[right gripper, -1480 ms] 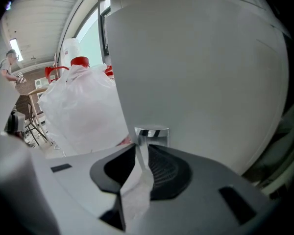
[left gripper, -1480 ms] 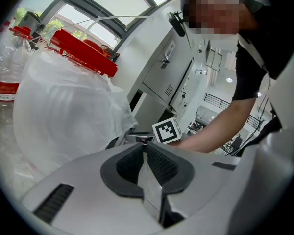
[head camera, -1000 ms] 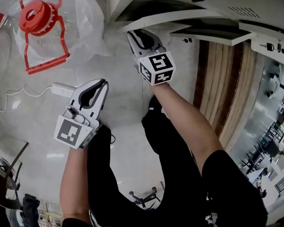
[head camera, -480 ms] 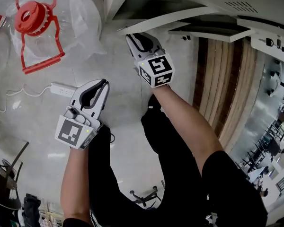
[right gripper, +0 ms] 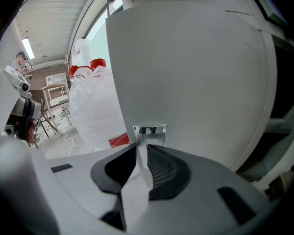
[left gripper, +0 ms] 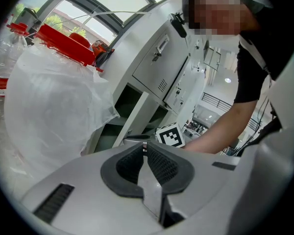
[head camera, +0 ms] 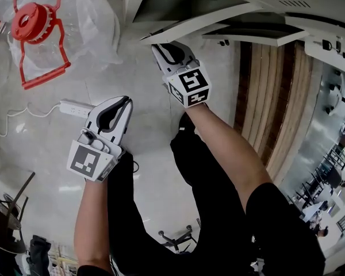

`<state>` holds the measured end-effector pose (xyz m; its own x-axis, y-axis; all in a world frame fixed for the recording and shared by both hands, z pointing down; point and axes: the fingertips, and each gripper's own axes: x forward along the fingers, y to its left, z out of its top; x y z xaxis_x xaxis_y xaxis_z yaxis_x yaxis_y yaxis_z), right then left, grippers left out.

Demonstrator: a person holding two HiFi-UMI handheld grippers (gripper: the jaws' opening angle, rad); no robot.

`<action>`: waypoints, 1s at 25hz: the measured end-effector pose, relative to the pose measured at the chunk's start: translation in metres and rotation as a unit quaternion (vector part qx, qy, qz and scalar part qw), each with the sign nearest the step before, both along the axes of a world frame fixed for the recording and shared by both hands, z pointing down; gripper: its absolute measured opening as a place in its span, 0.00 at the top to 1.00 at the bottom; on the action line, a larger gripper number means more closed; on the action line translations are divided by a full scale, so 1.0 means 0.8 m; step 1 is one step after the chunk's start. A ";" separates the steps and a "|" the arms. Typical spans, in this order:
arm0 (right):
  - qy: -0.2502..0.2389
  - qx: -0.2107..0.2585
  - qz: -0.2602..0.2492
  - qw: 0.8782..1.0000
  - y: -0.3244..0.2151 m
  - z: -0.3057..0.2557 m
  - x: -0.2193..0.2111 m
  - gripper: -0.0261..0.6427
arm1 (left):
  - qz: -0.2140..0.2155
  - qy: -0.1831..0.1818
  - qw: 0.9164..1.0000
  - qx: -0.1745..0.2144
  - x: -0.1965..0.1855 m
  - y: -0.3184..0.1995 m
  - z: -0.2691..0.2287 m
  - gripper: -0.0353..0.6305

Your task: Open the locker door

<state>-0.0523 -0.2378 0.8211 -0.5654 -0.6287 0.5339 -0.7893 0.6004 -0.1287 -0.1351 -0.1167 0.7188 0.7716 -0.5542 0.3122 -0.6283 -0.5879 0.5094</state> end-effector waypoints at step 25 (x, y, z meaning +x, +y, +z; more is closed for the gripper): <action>-0.024 -0.025 0.053 0.998 0.001 -0.001 -0.007 0.72 | 0.001 0.002 1.000 -0.018 0.003 0.022 0.001 0.92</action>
<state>-0.0579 -0.2371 0.8202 -0.5218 -0.6596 0.5410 -0.8408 0.5048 -0.1955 -0.1325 -0.0991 0.7197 0.7734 -0.5415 0.3296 -0.6258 -0.5693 0.5332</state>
